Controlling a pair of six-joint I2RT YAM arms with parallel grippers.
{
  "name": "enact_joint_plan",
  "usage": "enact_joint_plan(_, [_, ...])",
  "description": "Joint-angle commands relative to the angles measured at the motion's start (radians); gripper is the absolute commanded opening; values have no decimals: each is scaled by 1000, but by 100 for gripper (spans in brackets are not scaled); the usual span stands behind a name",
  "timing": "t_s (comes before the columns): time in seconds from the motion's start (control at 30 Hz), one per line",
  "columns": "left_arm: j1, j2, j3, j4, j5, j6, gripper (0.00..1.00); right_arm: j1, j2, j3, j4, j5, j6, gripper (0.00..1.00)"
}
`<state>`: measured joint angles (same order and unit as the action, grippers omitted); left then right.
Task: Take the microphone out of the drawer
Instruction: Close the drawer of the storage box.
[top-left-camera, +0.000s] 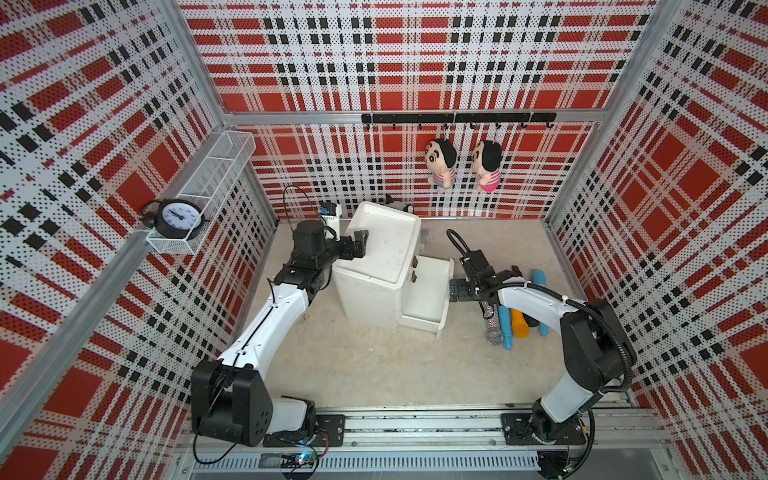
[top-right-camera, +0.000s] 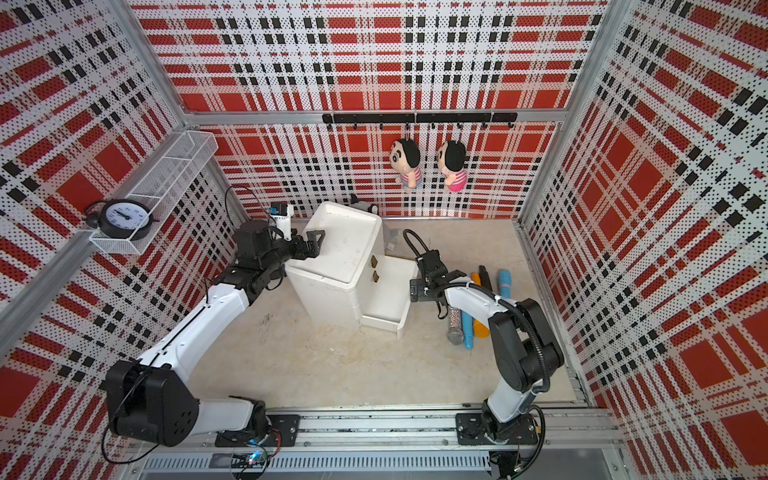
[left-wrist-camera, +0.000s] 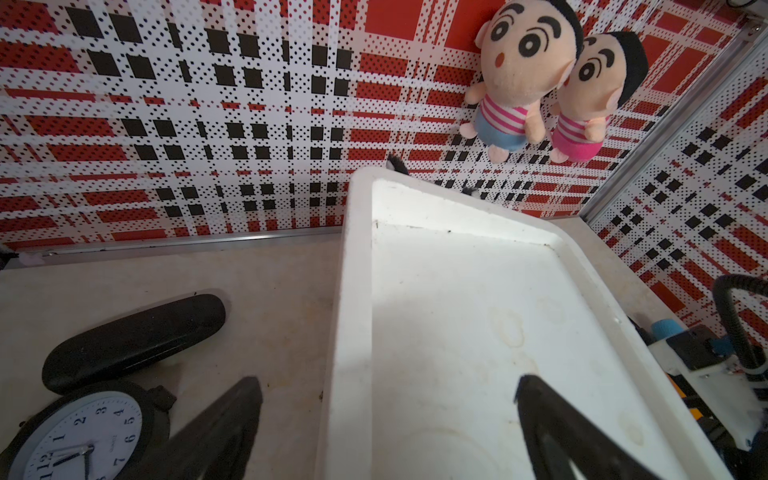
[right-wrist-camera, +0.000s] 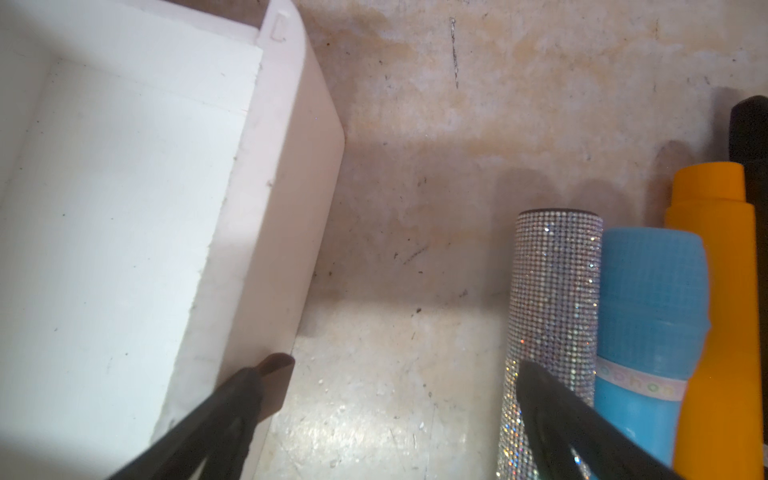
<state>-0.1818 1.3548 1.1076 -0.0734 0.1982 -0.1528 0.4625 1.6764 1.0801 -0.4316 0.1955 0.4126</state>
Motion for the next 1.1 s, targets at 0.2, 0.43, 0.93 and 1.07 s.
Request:
enact_joint_plan(0.2, [3, 30, -6, -34, 15, -6, 98, 10, 38, -13, 97, -78, 16, 100])
enact_joint_plan(0.43, [1, 32, -5, -34, 18, -7, 98, 19, 53, -7, 127, -103, 17, 100])
enact_joint_plan(0.93, [1, 37, -3, -33, 29, -10, 98, 40, 129, 34, 198, -183, 32, 100])
enact_joint_plan(1.07, [1, 35, -5, -32, 29, -10, 98, 50, 139, 39, 219, -195, 35, 100])
